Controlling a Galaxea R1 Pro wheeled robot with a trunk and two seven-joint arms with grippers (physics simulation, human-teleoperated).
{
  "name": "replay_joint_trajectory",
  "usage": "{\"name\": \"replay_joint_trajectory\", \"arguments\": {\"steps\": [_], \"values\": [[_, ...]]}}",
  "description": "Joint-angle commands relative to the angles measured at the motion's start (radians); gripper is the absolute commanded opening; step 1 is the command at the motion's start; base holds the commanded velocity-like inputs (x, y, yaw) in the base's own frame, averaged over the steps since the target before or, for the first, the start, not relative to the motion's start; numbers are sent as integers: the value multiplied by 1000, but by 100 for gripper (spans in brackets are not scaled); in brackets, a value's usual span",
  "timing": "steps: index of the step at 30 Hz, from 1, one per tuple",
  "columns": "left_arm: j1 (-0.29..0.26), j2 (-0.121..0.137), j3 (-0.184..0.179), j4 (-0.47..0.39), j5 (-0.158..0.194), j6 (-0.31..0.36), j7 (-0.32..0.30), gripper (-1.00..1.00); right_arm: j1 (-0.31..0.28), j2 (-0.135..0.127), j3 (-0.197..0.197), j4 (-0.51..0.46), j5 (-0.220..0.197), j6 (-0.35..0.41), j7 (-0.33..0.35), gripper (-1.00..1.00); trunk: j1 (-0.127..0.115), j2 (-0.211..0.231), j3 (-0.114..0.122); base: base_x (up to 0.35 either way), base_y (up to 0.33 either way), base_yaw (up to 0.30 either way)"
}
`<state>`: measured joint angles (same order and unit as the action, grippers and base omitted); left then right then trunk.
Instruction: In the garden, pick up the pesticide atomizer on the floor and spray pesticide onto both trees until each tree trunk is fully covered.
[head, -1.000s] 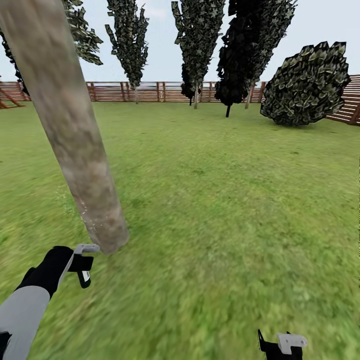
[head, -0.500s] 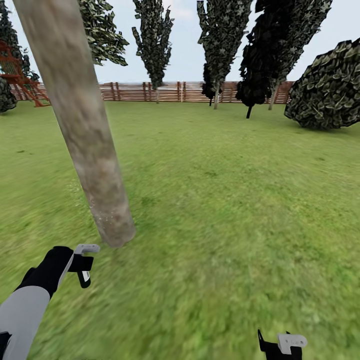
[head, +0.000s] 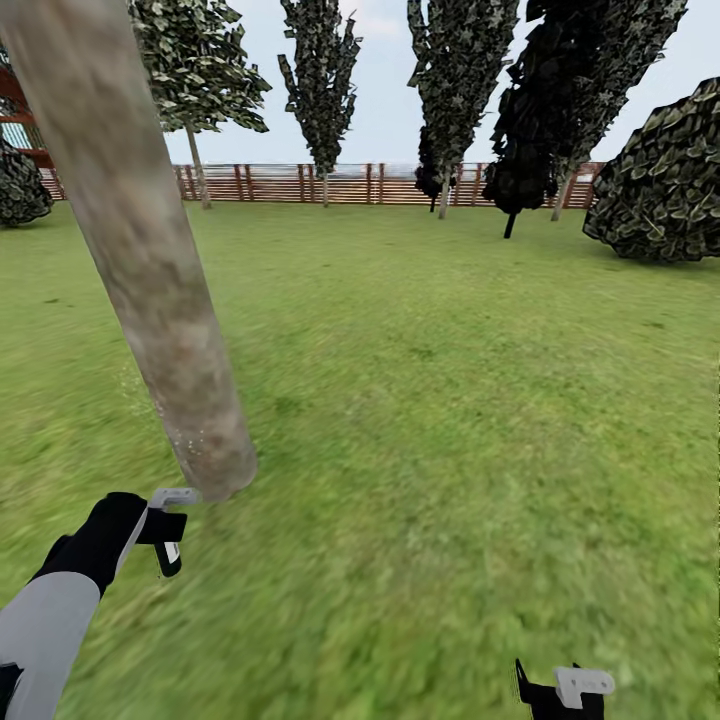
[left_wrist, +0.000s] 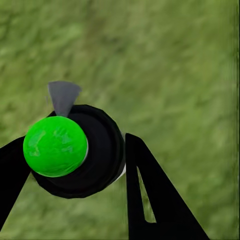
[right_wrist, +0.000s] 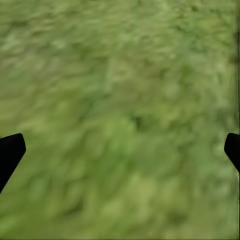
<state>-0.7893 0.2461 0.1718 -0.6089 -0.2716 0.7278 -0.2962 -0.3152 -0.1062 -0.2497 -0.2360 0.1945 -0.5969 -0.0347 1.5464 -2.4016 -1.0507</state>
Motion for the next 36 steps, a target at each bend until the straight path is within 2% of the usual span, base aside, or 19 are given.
{"name": "replay_joint_trajectory", "arguments": {"steps": [1,8,20,36], "values": [[-1,-1,5,-2,-11,4,-9,-100,-1,0,-5,1,11,-3,-4,100,0,0,-1,97,-270,0],[0,0,5,-3,-11,4,-9,-100,-1,0,-5,1,11,-3,-4,100,0,0,-1,34,-270,52],[-1,1,5,-3,-14,4,-8,-100,-1,2,-5,2,11,-3,-3,100,0,0,-1,125,-253,259],[0,0,3,0,-12,4,-8,-100,-1,2,-5,3,11,-3,-2,100,0,0,-1,210,-209,44]]}}
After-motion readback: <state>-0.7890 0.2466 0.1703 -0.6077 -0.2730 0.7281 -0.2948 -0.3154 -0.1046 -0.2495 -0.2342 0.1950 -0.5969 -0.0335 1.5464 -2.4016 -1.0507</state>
